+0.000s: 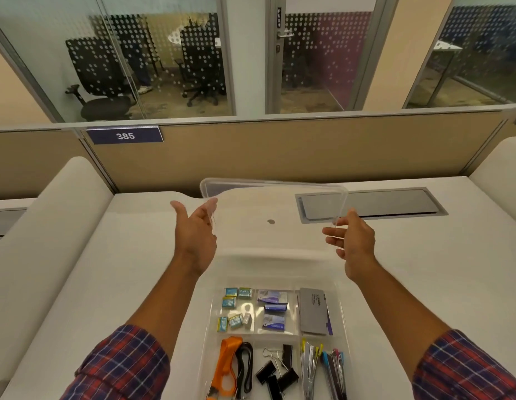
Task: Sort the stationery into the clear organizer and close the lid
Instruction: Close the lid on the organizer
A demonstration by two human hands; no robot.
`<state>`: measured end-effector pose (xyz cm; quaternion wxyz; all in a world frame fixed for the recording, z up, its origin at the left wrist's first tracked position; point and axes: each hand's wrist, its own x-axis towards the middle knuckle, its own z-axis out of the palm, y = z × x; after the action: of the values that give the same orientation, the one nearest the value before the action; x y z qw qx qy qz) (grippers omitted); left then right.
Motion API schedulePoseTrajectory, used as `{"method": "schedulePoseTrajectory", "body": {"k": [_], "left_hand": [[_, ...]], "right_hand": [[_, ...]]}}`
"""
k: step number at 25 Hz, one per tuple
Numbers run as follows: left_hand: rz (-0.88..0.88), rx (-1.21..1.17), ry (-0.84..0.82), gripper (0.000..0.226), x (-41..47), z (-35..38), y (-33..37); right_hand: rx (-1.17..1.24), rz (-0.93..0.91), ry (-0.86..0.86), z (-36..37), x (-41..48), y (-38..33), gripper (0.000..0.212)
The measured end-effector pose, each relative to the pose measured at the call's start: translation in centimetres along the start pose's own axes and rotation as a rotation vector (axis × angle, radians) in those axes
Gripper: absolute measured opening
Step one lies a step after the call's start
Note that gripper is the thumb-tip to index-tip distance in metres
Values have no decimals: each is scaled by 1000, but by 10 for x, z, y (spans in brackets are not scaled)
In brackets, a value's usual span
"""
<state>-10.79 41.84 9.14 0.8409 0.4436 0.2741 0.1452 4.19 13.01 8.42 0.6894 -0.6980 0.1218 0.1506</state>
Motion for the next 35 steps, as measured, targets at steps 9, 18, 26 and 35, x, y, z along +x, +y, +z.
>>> {"method": "schedulePoseTrajectory", "body": {"k": [9, 18, 26, 35], "left_hand": [[-87, 3, 4, 69, -31, -50, -16], [71, 888, 329, 31, -66, -49, -54], [303, 1169, 481, 32, -114, -56, -93], [305, 1177, 483, 31, -133, -67, -119]], "right_hand": [[-171, -7, -149, -29, -38, 20, 40], [-658, -286, -26, -49, -66, 81, 32], [-945, -429, 28, -66, -90, 128, 36], [-1082, -513, 137, -70, -116, 147, 19]]}}
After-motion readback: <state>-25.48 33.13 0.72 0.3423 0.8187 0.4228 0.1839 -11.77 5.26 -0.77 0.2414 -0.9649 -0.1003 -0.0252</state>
